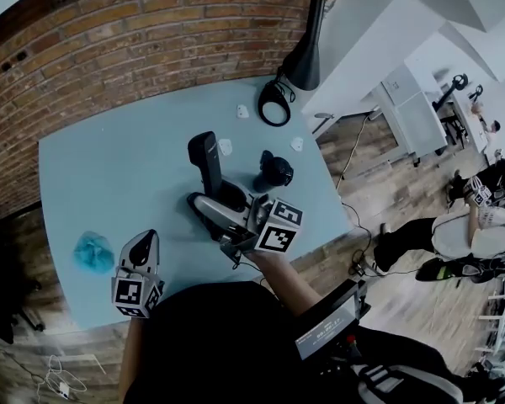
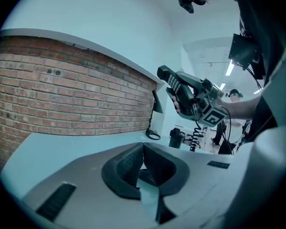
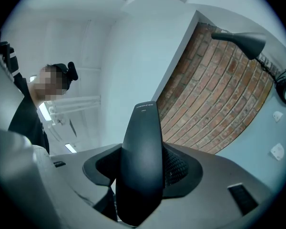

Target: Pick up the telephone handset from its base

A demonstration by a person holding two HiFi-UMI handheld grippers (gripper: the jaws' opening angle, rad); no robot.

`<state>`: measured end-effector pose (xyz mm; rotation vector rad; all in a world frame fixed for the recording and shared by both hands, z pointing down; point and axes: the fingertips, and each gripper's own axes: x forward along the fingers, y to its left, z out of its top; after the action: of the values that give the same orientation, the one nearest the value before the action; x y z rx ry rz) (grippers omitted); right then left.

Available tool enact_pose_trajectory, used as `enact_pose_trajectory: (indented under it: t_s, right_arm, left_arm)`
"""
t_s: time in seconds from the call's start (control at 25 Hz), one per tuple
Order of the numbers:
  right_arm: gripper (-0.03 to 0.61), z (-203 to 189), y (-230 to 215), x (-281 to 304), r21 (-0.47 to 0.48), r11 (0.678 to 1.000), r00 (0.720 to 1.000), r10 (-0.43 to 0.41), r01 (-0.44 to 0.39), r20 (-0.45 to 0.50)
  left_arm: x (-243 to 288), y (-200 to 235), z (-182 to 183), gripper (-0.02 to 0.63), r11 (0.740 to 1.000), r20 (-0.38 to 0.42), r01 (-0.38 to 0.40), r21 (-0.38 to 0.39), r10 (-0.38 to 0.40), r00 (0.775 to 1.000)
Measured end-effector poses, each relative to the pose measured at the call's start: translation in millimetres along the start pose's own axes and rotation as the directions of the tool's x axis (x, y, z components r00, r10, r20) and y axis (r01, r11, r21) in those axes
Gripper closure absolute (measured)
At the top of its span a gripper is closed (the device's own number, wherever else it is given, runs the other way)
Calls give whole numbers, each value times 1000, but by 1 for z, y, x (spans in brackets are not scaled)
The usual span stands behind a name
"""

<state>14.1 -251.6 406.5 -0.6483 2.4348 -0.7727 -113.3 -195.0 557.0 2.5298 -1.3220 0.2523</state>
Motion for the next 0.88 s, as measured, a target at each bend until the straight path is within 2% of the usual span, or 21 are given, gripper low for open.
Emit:
enact_pose_trajectory:
  t_s: [0.52,0.88]
  right_arm:
    - [336,-31,-16,-10,-5,1000,999,-31,31,-33]
    - [336,-54,-29,-18,-24,998,993,-67,65,-96]
  left_arm:
    - [1,-4,2,595,1000,3,16,19,-16,1000]
    - [3,-7,-2,595,1000,-8,24,15,-24,1000]
